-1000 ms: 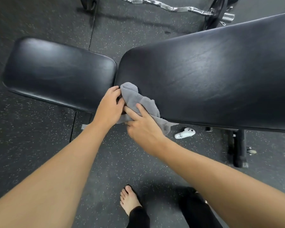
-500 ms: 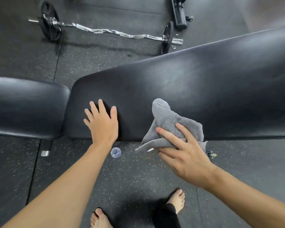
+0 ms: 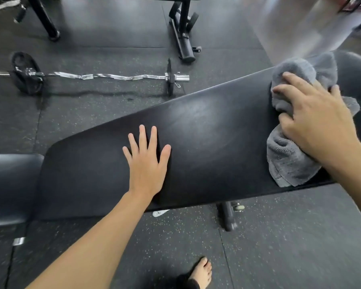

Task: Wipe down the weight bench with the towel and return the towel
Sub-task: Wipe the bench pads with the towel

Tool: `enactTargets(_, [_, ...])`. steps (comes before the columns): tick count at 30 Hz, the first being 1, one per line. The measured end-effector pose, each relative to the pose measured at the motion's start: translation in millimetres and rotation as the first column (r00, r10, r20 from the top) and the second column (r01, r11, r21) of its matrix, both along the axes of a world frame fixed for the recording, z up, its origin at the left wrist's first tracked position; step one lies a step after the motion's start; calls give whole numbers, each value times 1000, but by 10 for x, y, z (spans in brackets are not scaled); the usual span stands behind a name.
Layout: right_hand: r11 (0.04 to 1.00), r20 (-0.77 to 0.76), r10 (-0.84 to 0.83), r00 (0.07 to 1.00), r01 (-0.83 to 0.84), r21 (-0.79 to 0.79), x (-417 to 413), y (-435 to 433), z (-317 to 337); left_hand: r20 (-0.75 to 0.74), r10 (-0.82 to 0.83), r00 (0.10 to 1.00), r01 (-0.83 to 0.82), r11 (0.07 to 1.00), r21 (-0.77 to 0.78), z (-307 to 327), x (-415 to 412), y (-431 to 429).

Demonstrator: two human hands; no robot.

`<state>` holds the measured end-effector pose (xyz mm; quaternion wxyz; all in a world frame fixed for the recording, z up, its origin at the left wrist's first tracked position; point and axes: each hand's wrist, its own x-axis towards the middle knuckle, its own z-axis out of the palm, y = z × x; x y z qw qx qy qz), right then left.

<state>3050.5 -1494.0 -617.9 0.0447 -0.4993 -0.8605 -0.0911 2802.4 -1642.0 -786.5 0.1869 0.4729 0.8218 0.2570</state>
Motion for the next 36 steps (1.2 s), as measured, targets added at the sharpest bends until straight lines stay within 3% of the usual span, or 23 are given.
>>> enactTargets(4, [999,89,-9,996,13,-42,-272,108,-131,34,-69,997,67,997,46,152,132,245])
enactTargets(10, [971,8,178,984,-174,-162,-1166,-238,-634,85,-69,994,58,991,121,161,8,398])
enactTargets(15, [901,21,357,934,-339,-270,-1702,-451,-979,162,150,975,-166,982,89,83,-274,379])
enactTargets(19, [892,-46,379,924,-378,-248,-1511,-414,-979,96,127,987,-131,991,28,143,-283,376])
enactTargets(22, [912,-41,350,936,-350,-214,-1165,-354,-811,60,64,996,-66,997,39,306,-71,473])
enactTargets(27, [981,14,167,986,-165,-103,-440,64,-308,-115,-208,971,212,977,28,641,421,688])
enactTargets(31, [999,80,13,997,-9,-43,-156,682,70,-13,-313,950,311,948,-74,931,527,881])
enactTargets(36, [995,173,71,982,-57,-86,-430,920,26,65,-288,955,294,946,-137,961,425,876])
